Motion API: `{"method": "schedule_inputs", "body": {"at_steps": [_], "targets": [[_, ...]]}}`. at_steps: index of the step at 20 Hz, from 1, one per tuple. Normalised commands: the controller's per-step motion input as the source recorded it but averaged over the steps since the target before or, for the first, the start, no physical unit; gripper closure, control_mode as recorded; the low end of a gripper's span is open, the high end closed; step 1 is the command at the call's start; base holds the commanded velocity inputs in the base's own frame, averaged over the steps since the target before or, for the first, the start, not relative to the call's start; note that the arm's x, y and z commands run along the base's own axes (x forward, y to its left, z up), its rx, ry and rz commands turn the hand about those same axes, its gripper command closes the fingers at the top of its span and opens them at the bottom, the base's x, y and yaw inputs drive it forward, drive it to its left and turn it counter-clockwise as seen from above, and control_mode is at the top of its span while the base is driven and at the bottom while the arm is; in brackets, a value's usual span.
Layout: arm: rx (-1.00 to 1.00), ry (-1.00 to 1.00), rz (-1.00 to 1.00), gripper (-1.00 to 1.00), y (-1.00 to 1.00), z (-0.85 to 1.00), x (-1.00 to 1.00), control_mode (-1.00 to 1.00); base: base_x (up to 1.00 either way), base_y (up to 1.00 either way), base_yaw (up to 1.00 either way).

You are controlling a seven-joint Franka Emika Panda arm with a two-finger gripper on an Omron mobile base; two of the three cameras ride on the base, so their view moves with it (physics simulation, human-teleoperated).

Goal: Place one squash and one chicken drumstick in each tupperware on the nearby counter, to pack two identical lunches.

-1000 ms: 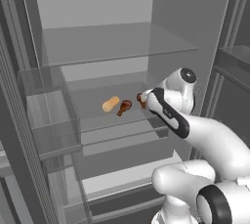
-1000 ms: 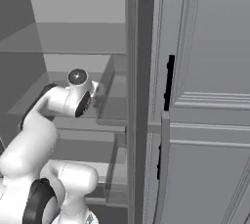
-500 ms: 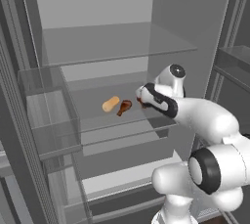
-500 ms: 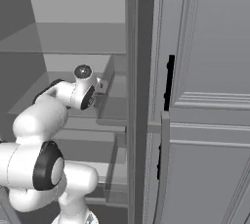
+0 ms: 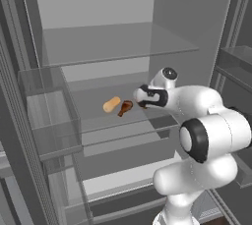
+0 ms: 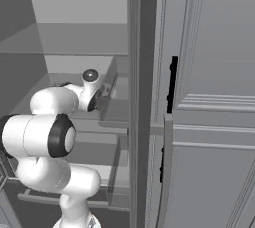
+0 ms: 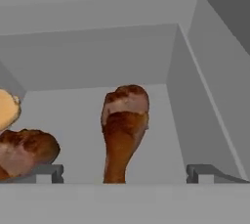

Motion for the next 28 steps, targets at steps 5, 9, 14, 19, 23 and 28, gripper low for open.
{"method": "schedule_inputs", "body": {"at_steps": [5,9,14,19,23,28], "targets": [[0.0,0.05,0.0,-1.0,0.0,-0.41,0.52,-1.0,0.0,0.0,0.0],[0.0,0.04,0.0,-1.0,0.0,-0.41,0.45,-1.0,0.0,0.0,0.0],[0.0,0.04,0.0,1.0,0.0,-0.38,0.53,-1.0,0.0,0.0,0.0],[0.0,0.02,0.02,1.0,0.03,-0.56,0.38,-1.0,0.0,0.0,0.0],[-0.03,-0.05,0.05,1.0,0.19,-0.6,-0.18,-1.0,0.0,0.0,0.0],[0.0,-0.13,0.03,1.0,0.01,0.08,-0.79,-1.0,0.0,0.0,0.0]]}}
